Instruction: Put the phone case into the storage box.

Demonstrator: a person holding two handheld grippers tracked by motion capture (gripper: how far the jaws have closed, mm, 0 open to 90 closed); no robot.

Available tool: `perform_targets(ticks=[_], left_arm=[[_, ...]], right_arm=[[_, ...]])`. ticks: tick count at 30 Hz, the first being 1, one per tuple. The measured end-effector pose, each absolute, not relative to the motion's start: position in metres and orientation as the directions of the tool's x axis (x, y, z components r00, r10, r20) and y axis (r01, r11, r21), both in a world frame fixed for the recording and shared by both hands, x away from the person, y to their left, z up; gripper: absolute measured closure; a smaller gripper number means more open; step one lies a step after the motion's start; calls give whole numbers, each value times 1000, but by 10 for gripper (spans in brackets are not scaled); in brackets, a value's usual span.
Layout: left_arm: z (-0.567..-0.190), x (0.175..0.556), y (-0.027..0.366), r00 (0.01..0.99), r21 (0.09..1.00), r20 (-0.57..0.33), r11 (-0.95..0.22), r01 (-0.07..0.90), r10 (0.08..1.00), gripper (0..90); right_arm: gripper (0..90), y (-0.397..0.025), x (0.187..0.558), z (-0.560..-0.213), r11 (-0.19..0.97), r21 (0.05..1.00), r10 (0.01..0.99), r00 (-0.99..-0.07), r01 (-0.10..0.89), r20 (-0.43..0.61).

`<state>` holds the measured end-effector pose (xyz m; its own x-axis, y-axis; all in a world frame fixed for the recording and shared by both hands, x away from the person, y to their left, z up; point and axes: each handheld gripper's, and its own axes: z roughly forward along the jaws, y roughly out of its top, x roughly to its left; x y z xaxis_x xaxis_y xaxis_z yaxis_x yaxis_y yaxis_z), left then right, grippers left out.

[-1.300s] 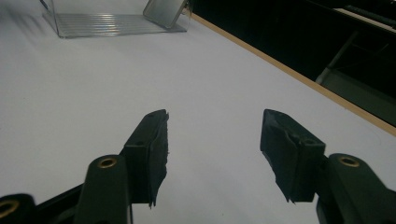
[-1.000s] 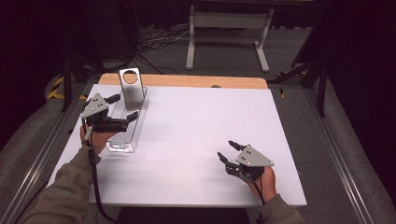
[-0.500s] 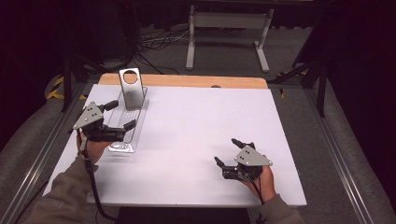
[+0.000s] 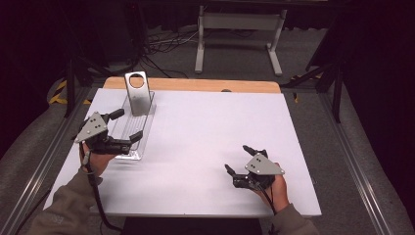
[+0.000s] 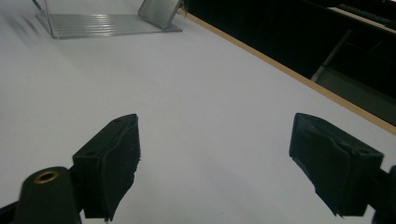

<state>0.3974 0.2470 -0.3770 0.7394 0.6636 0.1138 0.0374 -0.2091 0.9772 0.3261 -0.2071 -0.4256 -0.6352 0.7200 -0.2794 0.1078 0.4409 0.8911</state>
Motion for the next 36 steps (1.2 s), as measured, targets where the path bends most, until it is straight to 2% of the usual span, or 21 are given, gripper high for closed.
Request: perform_targets(ticks=[13, 36], left_arm=[[-377, 383, 246, 747, 978, 127, -208, 16, 652, 33], [-376, 361, 235, 767, 978, 139, -207, -8, 626, 36]], right_arm=[[87, -207, 325, -424, 434, 895, 731, -621, 101, -284], [91, -206, 323, -424, 446, 890, 718, -629, 88, -297]])
